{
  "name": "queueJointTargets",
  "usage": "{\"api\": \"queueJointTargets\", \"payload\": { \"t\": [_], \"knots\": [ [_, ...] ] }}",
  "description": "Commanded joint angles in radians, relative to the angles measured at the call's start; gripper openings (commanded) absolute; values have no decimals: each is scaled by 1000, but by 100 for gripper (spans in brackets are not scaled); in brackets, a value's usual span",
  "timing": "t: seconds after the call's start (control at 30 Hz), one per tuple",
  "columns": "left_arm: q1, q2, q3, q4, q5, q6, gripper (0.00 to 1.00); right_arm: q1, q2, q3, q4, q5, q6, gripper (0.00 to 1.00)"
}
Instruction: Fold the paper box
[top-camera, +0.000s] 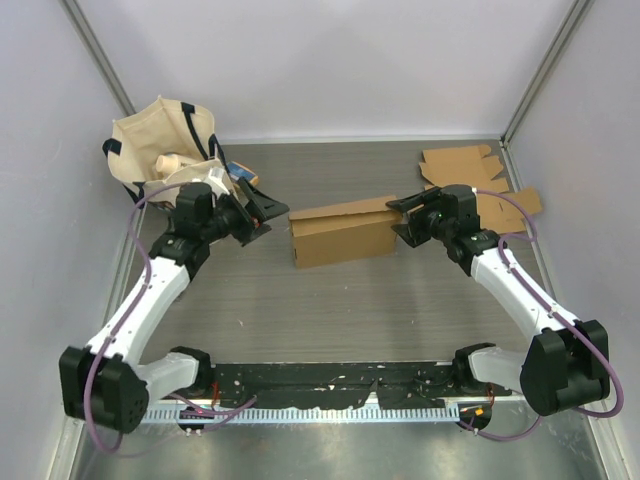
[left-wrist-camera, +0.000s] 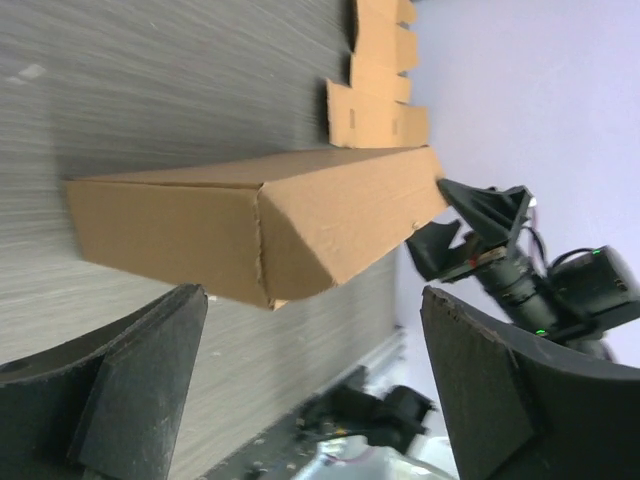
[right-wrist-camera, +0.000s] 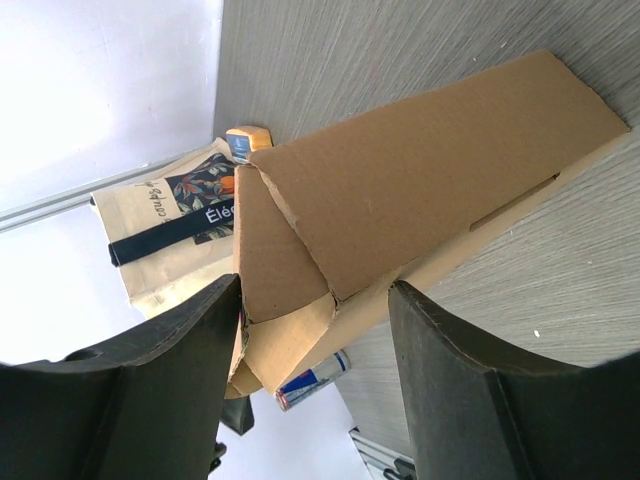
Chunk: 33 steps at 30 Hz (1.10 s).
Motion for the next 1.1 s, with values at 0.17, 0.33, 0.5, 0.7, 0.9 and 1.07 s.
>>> {"api": "queueJointTargets", "payload": {
  "t": [0.17, 0.33, 0.5, 0.7, 0.9, 1.07],
  "knots": [
    [5, 176, -3, 326, 186, -298, 69, -3, 15, -15, -29, 26, -39, 65],
    [0, 205, -10, 337, 188, -301, 45, -4, 15, -10, -29, 28, -42, 63],
    [-16, 198, -33, 319, 180, -272, 38, -3, 15, -8, -42, 32, -41, 62],
    [-62, 231, -25, 198, 148, -163, 25, -1, 30, -12, -46, 38, -44, 60],
    [-75, 242, -53, 133, 82, -57, 12, 0, 24, -1, -71, 80, -103, 59],
    [-78, 262, -43, 75, 44, 21, 4, -24, 44, 86, -71, -21, -387, 71]
  ]
}}
